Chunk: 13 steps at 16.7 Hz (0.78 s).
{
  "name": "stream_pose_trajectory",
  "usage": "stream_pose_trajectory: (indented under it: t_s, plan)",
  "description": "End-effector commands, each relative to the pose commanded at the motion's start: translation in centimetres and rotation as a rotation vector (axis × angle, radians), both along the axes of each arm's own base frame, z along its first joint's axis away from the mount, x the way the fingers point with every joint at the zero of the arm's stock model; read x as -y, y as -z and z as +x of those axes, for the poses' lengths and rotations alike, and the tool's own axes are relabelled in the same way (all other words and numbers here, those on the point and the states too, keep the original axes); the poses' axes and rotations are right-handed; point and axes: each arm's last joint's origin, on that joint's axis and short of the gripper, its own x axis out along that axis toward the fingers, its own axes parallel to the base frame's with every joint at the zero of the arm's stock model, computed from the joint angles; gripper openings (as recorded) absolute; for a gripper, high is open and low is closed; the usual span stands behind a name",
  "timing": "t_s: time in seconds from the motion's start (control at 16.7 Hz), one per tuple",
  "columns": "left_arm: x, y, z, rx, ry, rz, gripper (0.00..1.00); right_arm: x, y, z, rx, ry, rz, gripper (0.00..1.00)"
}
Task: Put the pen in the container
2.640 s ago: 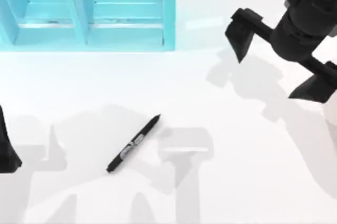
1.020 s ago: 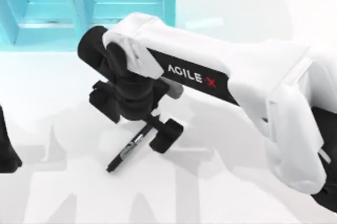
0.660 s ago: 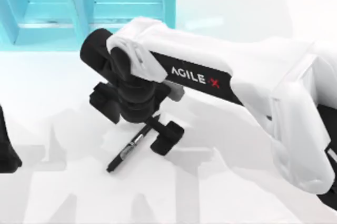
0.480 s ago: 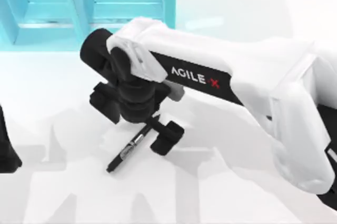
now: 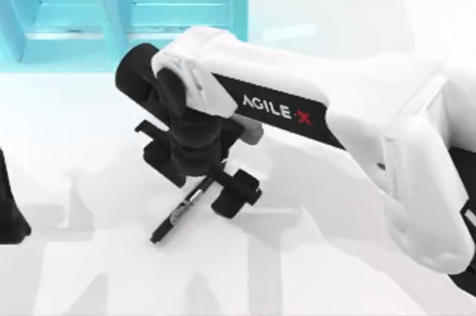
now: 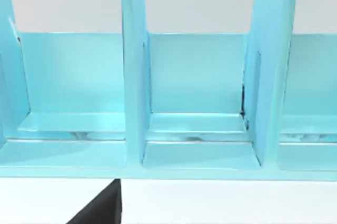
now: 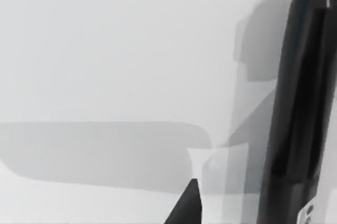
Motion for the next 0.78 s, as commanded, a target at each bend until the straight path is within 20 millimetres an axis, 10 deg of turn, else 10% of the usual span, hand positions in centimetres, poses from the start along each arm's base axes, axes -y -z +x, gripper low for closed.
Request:
stream_pose_trajectory:
  t_s: [0.24, 0.72, 0.78]
  plan:
    - [0.0, 0.0, 0.0, 0.000, 0.000, 0.000, 1.00, 0.0, 0.0, 0.0, 0.000, 0.000, 0.000, 0.02]
    - [0.0, 0.0, 0.0, 0.000, 0.000, 0.000, 1.00, 0.0, 0.0, 0.0, 0.000, 0.000, 0.000, 0.00]
    - [0.0, 0.0, 0.0, 0.000, 0.000, 0.000, 1.00, 0.9, -2.9, -0.5, -0.007, -0.027, -0.015, 0.00]
